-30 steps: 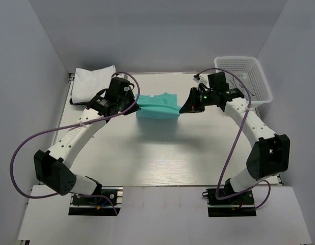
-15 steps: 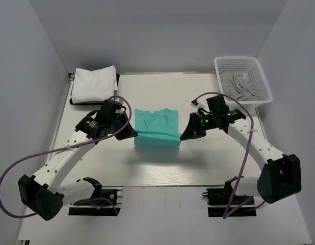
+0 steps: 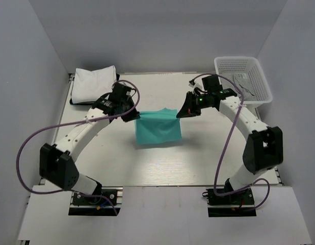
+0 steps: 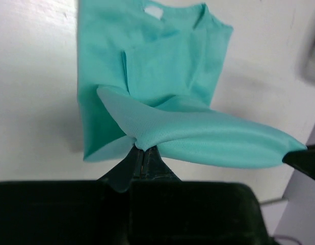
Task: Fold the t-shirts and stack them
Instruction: Fold the long partially folded tshirt into a neat square, then smooth out wrinkles on the folded tshirt
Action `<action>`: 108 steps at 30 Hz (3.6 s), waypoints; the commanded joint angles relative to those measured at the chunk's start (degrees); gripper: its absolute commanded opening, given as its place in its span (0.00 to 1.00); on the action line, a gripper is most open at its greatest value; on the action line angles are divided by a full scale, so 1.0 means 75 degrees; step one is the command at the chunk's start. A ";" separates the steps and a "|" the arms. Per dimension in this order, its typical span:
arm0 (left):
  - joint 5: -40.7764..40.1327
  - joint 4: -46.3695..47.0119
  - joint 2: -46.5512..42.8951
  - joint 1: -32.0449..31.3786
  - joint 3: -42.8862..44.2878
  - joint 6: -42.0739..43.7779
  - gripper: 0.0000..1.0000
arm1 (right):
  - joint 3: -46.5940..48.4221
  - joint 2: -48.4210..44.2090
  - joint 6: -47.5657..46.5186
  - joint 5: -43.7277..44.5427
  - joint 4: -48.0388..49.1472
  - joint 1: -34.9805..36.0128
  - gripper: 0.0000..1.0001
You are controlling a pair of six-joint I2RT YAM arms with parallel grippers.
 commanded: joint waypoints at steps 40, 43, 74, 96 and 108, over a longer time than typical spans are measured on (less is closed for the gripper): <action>0.1153 0.2442 0.5206 0.1593 0.4297 0.1630 1.00 | 0.3716 0.3892 -0.0174 0.0737 0.2053 -0.0794 0.90; 0.1436 0.2537 0.5229 0.1523 0.4131 0.1712 1.00 | 0.3219 0.3749 -0.0280 0.0351 0.2417 -0.0373 0.90; 0.0899 0.2303 0.7446 0.1699 0.7363 0.1793 1.00 | 0.5295 0.5734 0.1105 0.0300 0.4656 -0.0700 0.90; 0.2900 0.3942 0.5029 0.0750 0.1742 0.1055 1.00 | -0.0261 0.3254 0.1805 -0.0612 0.7070 -0.0453 0.90; 0.2809 0.3616 0.5430 0.0949 0.0966 0.1067 1.00 | -0.1525 0.3960 0.1454 0.0394 0.6343 -0.1073 0.90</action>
